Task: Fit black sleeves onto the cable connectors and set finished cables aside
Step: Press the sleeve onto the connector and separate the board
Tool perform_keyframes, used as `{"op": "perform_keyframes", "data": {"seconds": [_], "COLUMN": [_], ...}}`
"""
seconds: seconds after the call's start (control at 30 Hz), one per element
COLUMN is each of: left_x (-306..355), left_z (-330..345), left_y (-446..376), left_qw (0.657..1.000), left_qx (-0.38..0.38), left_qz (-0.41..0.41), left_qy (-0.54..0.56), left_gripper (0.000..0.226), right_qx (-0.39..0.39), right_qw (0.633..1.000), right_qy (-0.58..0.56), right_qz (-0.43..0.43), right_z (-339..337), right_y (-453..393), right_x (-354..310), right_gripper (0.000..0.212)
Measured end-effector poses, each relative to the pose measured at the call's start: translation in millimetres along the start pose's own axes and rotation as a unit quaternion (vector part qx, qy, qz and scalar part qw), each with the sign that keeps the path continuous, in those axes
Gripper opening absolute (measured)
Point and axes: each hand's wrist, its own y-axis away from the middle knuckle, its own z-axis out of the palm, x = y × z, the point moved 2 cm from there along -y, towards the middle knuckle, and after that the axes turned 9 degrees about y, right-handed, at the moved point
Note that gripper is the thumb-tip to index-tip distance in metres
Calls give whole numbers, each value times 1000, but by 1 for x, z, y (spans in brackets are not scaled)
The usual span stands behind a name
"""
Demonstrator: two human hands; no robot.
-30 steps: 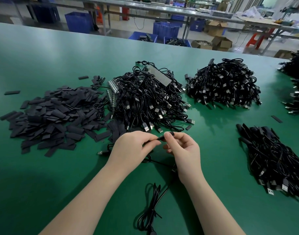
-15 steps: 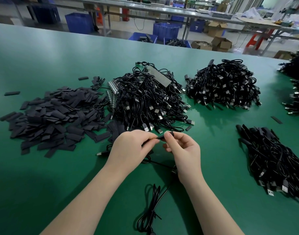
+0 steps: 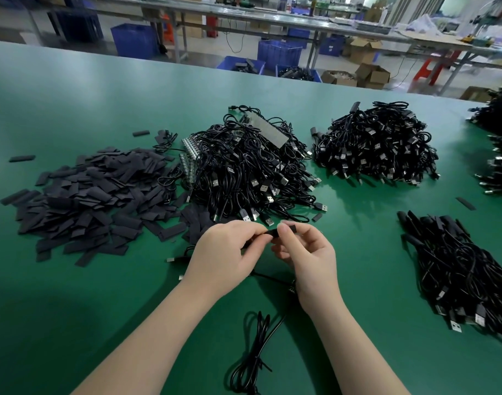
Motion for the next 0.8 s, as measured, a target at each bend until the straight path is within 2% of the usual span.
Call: {"op": "perform_keyframes", "data": {"seconds": [0.13, 0.27, 0.37, 0.47, 0.6, 0.8], "left_x": [-6, -9, -9, -10, -12, -6], "left_z": [3, 0, 0, -2, -3, -4], "left_y": [-1, -1, -2, -2, -1, -3], "left_qw": [994, 993, 989, 988, 991, 996], "left_qx": [-26, -10, 17, 21, 16, 42], "left_qz": [-61, -71, -77, -66, -61, 5], "left_qy": [84, 90, 125, 137, 118, 76], "left_gripper": [28, 23, 21, 16, 27, 17], "right_qx": [-58, -61, -54, -60, -60, -41], "right_qw": [997, 995, 997, 998, 998, 999], "right_qy": [12, 47, 26, 9, 8, 21], "right_qz": [-39, -57, -40, -26, -17, -26], "right_z": [2, 1, -1, -2, -2, -5], "right_y": [1, 0, -1, -2, -1, -3], "right_x": [-4, -6, -5, -2, -3, -5], "right_gripper": [23, 18, 14, 12, 22, 18]}}
